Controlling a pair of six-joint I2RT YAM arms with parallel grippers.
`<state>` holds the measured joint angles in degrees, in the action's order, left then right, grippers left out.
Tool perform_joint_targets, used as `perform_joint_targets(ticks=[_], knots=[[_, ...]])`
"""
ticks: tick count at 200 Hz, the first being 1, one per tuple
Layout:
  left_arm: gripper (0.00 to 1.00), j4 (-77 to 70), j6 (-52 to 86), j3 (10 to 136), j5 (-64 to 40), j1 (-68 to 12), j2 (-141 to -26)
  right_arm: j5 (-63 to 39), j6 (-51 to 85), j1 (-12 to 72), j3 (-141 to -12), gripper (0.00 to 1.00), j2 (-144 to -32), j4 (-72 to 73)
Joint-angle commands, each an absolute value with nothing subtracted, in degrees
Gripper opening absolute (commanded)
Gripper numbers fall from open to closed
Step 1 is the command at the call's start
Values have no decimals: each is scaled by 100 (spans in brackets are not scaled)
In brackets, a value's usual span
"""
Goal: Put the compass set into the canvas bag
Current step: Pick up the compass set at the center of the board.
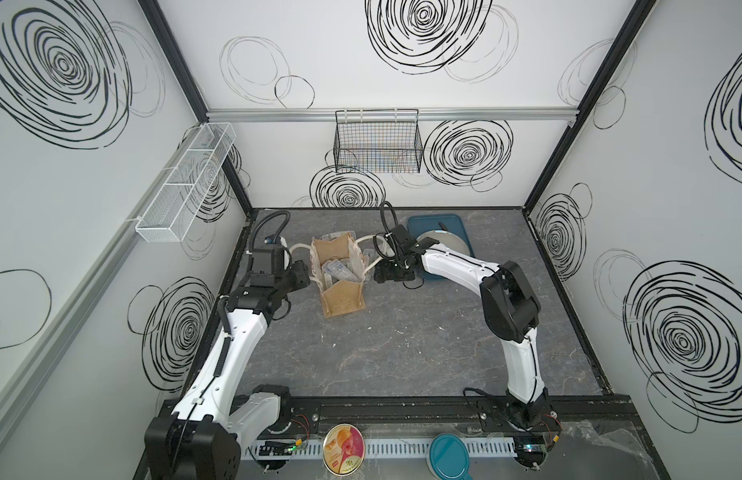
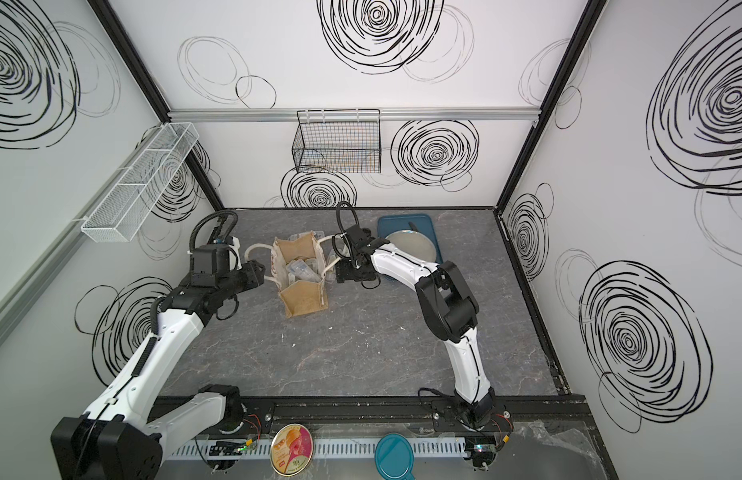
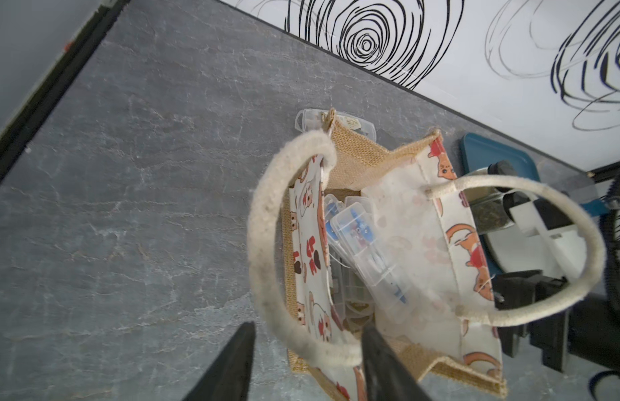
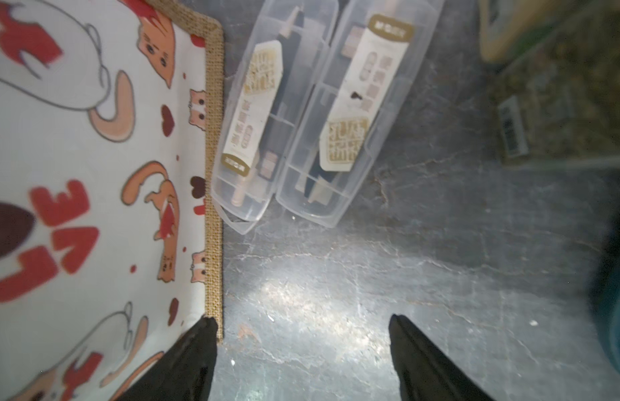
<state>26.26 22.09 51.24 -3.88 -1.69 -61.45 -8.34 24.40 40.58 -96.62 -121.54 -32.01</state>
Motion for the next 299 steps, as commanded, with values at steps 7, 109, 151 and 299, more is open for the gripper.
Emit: perform_joint_targets(ticks=[7,109,151,299], knots=[[38,2222,2171,5016,-582,-97,-6203,-963,2302,4179,-10232,81,-12428,-3550],[0,2432,2118,5015,-519,460,-5792,-497,2282,4198,-11569,81,-13212,-4074],[0,2607,2066,4863,-504,621,-5558,18,2377,4157,-12125,81,-13645,-4425],[59,3146,2156,5255,37,170,-5180,340,2568,3933,-12101,76,-14187,-3885]])
